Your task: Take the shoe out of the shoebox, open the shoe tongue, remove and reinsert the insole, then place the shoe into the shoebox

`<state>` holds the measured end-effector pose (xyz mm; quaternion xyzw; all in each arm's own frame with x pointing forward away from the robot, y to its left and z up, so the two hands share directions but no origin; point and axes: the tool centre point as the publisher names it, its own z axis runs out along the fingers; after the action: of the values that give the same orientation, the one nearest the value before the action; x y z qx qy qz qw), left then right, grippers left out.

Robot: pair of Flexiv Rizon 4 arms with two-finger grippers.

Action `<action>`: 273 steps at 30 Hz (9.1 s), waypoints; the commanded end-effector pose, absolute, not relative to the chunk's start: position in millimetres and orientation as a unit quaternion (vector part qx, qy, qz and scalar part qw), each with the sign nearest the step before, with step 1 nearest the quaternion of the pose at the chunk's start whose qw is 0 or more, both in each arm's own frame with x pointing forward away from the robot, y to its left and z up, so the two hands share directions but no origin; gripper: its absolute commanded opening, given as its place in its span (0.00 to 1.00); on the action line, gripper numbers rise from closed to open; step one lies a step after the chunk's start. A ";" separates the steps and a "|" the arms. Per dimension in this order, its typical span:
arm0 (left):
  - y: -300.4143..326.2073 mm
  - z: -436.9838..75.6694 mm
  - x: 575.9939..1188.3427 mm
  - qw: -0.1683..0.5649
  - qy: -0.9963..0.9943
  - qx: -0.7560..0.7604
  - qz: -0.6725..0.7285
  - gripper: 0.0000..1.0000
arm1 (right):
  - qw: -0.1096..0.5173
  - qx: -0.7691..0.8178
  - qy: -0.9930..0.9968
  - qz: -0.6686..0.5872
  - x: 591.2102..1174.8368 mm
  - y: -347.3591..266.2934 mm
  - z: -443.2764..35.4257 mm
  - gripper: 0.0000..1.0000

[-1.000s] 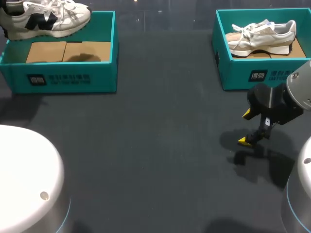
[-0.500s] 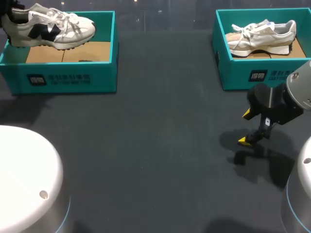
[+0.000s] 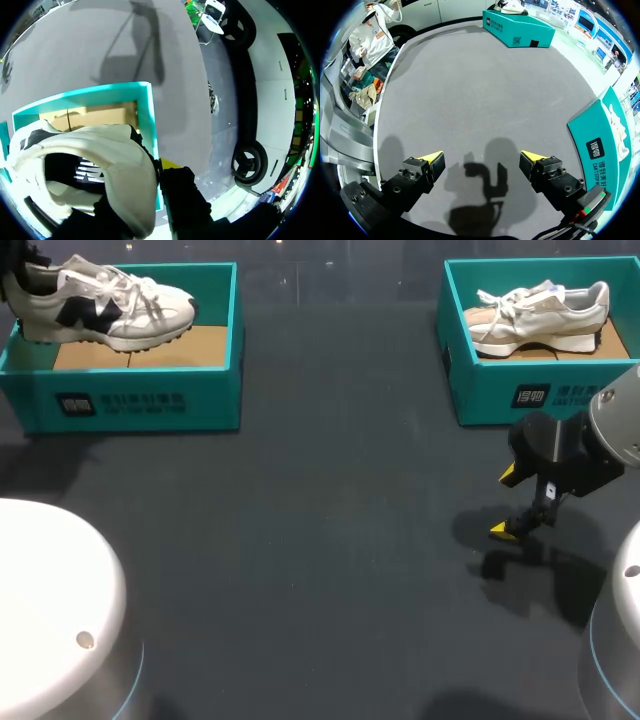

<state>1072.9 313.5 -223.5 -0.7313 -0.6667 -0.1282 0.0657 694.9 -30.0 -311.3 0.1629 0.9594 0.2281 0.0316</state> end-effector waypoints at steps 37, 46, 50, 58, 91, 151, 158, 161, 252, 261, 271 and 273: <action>294.8 -314.6 1059.6 0.127 -0.653 -0.743 -0.066 0.00 | 0.032 0.163 0.959 0.228 694.0 -30.2 -311.1 1.00; 291.0 -333.0 1063.2 0.133 -0.657 -0.741 -0.049 0.00 | 0.032 0.163 0.959 0.228 694.0 -30.2 -311.1 1.00; 289.9 -342.6 1064.9 0.135 -0.658 -0.740 -0.047 0.00 | 0.032 0.163 0.959 0.228 694.0 -30.2 -311.1 1.00; 289.2 -353.7 1065.9 0.138 -0.660 -0.738 -0.040 0.00 | 0.032 0.163 0.959 0.228 694.0 -30.2 -311.1 1.00; 287.0 -349.1 1054.2 0.124 -0.670 -0.731 -0.038 0.64 | 0.032 0.163 0.959 0.228 694.0 -30.2 -311.1 1.00; 275.2 -188.4 1015.5 0.036 -0.717 -0.696 -0.007 1.00 | 0.020 0.220 0.951 0.217 720.1 -41.3 -286.2 1.00; 275.2 -188.4 1015.5 0.036 -0.717 -0.696 -0.007 1.00 | 0.002 0.287 0.942 0.172 760.4 -52.1 -249.5 1.00; 275.2 -188.4 1015.5 0.036 -0.717 -0.696 -0.007 1.00 | 0.004 0.331 0.932 0.146 786.3 -57.3 -230.9 1.00; 275.2 -188.4 1015.5 0.036 -0.717 -0.696 -0.007 1.00 | 0.078 0.671 0.732 -0.090 1130.7 -269.4 -192.2 1.00; 275.2 -188.4 1015.5 0.036 -0.717 -0.696 -0.007 1.00 | 0.111 0.674 0.725 -0.090 1150.4 -272.7 -228.2 1.00; 275.2 -188.4 1015.5 0.036 -0.717 -0.696 -0.007 1.00 | 0.111 0.674 0.725 -0.090 1150.4 -272.7 -228.2 1.00; 275.2 -188.4 1015.5 0.036 -0.717 -0.696 -0.007 1.00 | 0.106 0.674 0.727 -0.072 1156.3 -277.0 -240.5 1.00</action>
<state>1017.1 274.8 -188.7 -0.6962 -0.7169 -0.0055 0.0367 1151.4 -270.0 -228.7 0.6733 0.7263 -0.0821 0.1113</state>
